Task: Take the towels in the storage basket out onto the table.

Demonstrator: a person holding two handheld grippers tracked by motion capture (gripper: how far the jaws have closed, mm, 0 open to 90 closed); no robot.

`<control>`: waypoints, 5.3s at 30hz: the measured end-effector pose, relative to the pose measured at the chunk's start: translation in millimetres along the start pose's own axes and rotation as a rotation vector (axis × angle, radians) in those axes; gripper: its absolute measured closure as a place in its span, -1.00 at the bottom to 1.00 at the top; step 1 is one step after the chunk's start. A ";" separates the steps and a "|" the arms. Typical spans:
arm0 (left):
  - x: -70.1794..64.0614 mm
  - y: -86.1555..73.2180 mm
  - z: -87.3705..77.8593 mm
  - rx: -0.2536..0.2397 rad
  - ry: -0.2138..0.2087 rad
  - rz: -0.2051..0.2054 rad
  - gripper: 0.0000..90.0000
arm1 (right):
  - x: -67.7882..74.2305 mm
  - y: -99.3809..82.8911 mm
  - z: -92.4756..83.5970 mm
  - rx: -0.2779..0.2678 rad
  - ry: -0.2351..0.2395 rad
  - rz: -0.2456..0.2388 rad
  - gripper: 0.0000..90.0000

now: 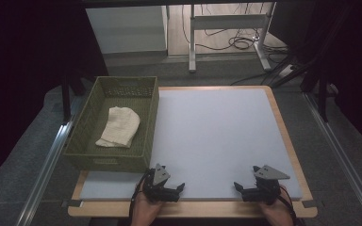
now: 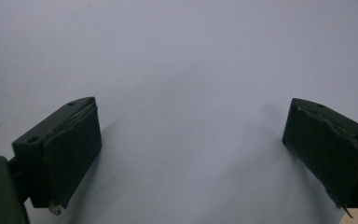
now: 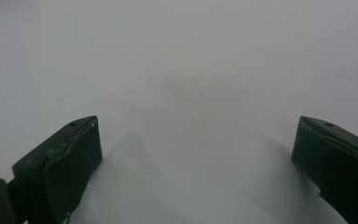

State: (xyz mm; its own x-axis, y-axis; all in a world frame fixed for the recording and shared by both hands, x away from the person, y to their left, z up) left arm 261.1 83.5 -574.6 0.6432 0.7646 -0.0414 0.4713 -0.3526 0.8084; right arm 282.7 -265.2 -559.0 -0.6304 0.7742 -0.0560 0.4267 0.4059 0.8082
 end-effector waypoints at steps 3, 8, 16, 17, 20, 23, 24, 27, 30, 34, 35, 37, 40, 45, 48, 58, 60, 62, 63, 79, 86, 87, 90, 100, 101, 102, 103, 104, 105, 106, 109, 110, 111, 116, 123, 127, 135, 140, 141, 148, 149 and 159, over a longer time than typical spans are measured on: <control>-0.3 -0.1 -0.1 0.001 0.002 -0.002 -0.90 | 0.0 0.0 0.0 0.000 0.000 0.000 -0.97; -0.9 -0.3 -0.4 0.001 0.004 -0.004 -0.89 | -0.2 0.0 0.0 0.000 0.001 0.000 -0.97; -2.3 -0.9 -1.2 0.003 0.014 -0.015 -0.87 | -0.2 0.0 0.1 -0.001 0.002 0.001 -0.97; -2.2 -0.9 -1.1 0.002 0.014 -0.016 -0.87 | -0.3 0.0 0.0 -0.001 0.002 0.001 -0.97; -2.2 -0.8 -1.1 0.002 0.014 -0.016 -0.87 | -0.6 0.0 -0.1 0.000 0.005 0.001 -0.96; -2.1 -0.9 -1.1 0.001 0.013 -0.019 -0.87 | -0.7 -0.1 -0.1 -0.001 0.007 0.001 -0.96; -2.2 -0.8 -1.0 -0.001 0.012 -0.022 -0.87 | -0.6 -0.1 -0.2 0.000 0.006 0.001 -0.96; -2.1 -0.8 -0.9 -0.003 0.009 -0.025 -0.87 | -0.7 -0.1 -0.2 0.000 0.007 0.000 -0.96; -2.3 -0.1 -1.2 0.004 0.008 -0.022 -0.87 | -0.7 -0.1 -0.2 0.000 0.006 0.000 -0.96; -3.6 4.0 -1.5 0.044 0.007 -0.025 -0.90 | -0.7 -0.1 -0.2 0.000 0.007 0.000 -0.96; -4.2 4.9 -1.4 0.050 0.004 -0.025 -0.90 | -0.7 -0.1 -0.2 0.000 0.007 0.000 -0.96; -4.6 7.0 -1.6 0.059 -0.013 -0.025 -0.90 | -0.7 -0.1 -0.2 0.000 0.007 0.000 -0.96; -4.3 10.6 -3.6 0.051 -0.047 -0.037 -0.89 | -0.7 -0.1 -0.2 0.000 0.007 0.000 -0.96; -4.0 19.2 -7.1 0.043 -0.042 -0.008 -0.91 | -0.7 -0.1 -0.2 0.000 0.007 0.000 -0.96; -5.3 25.3 -7.3 0.051 -0.080 0.005 -0.91 | -0.7 -0.1 -0.2 0.000 0.007 0.001 -0.96; -7.8 42.5 1.1 0.092 -0.122 0.052 -0.98 | -0.7 -0.1 -0.3 0.001 0.007 0.000 -0.96; -7.9 46.0 2.1 0.093 -0.126 0.058 -0.98 | -0.8 -0.1 -0.3 0.002 0.006 -0.001 -0.96; -7.4 49.8 3.5 0.103 -0.120 0.063 -0.98 | -0.7 -0.1 -0.3 0.001 0.007 0.000 -0.96; -6.9 51.5 4.1 0.106 -0.118 0.065 -0.98 | -0.8 -0.1 -0.3 0.001 0.008 0.000 -0.96; 3.9 74.4 15.4 0.127 -0.121 0.065 -0.99 | -0.9 -0.2 -0.3 0.001 0.008 -0.001 -0.96; 5.1 83.8 20.8 0.123 -0.140 0.073 -0.99 | -1.1 -0.2 -0.5 0.002 0.008 -0.004 -0.96; 5.6 84.9 21.8 0.125 -0.147 0.068 -0.99 | -1.1 -0.2 -0.4 0.002 0.007 -0.002 -0.96; 6.7 88.4 25.1 0.125 -0.152 0.072 -1.00 | -1.0 -0.2 -0.4 0.001 0.009 -0.001 -0.96; 10.1 104.6 31.0 0.125 -0.150 0.107 -1.00 | -1.2 -0.3 -0.1 -0.002 0.010 -0.002 -0.96; 10.6 106.3 31.8 0.125 -0.157 0.107 -1.00 | -1.2 -0.3 -0.1 -0.003 0.011 -0.002 -0.96; 11.6 107.8 32.9 0.131 -0.156 0.105 -1.00 | -1.2 -0.3 -0.1 -0.002 0.010 -0.002 -0.96; 12.5 109.3 34.2 0.138 -0.146 0.103 -1.00 | -1.2 -0.3 -0.2 -0.002 0.010 -0.002 -0.96; 13.4 110.8 35.3 0.144 -0.137 0.104 -1.00 | -1.2 -0.3 -0.1 -0.002 0.010 -0.002 -0.96; 14.2 112.4 36.2 0.148 -0.132 0.103 -1.00 | -1.2 -0.3 -0.1 -0.002 0.010 -0.002 -0.96; 15.4 114.3 37.2 0.151 -0.130 0.097 -1.00 | -1.1 -0.4 -0.2 -0.002 0.010 -0.001 -0.96; 19.3 119.9 39.1 0.160 -0.131 0.090 -1.00 | -1.4 -0.3 -0.3 -0.001 0.010 -0.005 -0.96; 20.1 121.9 39.4 0.160 -0.131 0.084 -1.00 | -1.4 -0.3 -0.2 -0.002 0.012 -0.004 -0.96; 20.9 123.4 39.6 0.162 -0.130 0.084 -1.00 | -1.4 -0.3 -0.2 -0.002 0.012 -0.004 -0.96; 25.8 134.8 40.5 0.163 -0.128 0.082 -0.99 | -1.4 -0.4 -0.3 -0.001 0.013 -0.003 -0.96; 30.8 149.7 41.2 0.160 -0.120 0.085 -0.99 | -1.5 -0.4 -0.3 -0.001 0.014 -0.003 -0.96; 33.9 157.6 39.7 0.152 -0.117 0.089 -0.98 | -1.6 -0.4 -0.4 -0.002 0.015 -0.003 -0.96; 44.2 174.8 33.2 0.127 -0.107 0.084 -0.98 | -1.6 -0.4 -0.4 -0.002 0.015 -0.003 -0.96; 50.7 186.2 28.8 0.120 -0.087 0.094 -0.98 | -1.6 -0.4 -0.4 -0.002 0.016 -0.003 -0.96; 52.7 188.8 27.9 0.120 -0.081 0.096 -0.98 | -1.6 -0.4 -0.4 -0.002 0.016 -0.003 -0.96; 65.5 198.7 25.6 0.124 -0.039 0.094 -0.98 | -1.6 -0.4 -0.4 -0.002 0.016 -0.003 -0.96; 67.5 199.5 25.0 0.122 -0.036 0.087 -0.98 | -1.6 -0.4 -0.4 -0.002 0.016 -0.003 -0.96; 92.2 205.4 9.3 0.111 0.004 0.048 -0.99 | -1.6 -0.4 -0.4 -0.002 0.016 -0.003 -0.96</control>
State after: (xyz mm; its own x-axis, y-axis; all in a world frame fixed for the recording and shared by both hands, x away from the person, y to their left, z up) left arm 422.9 76.6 -417.8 0.6642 0.7476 -0.0015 0.5040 -0.4463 0.7394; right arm 283.3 -266.8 -559.0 -0.6421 0.7651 -0.0485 0.4235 0.4068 0.8095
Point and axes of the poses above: each handheld gripper's, and its own axes: z roughly forward along the jaws, y roughly out of its top, x roughly to its left, the point moved 2 cm from there along z, roughly forward along the jaws, and after that the axes turned 1 degree about -y, right-handed, at the moved point
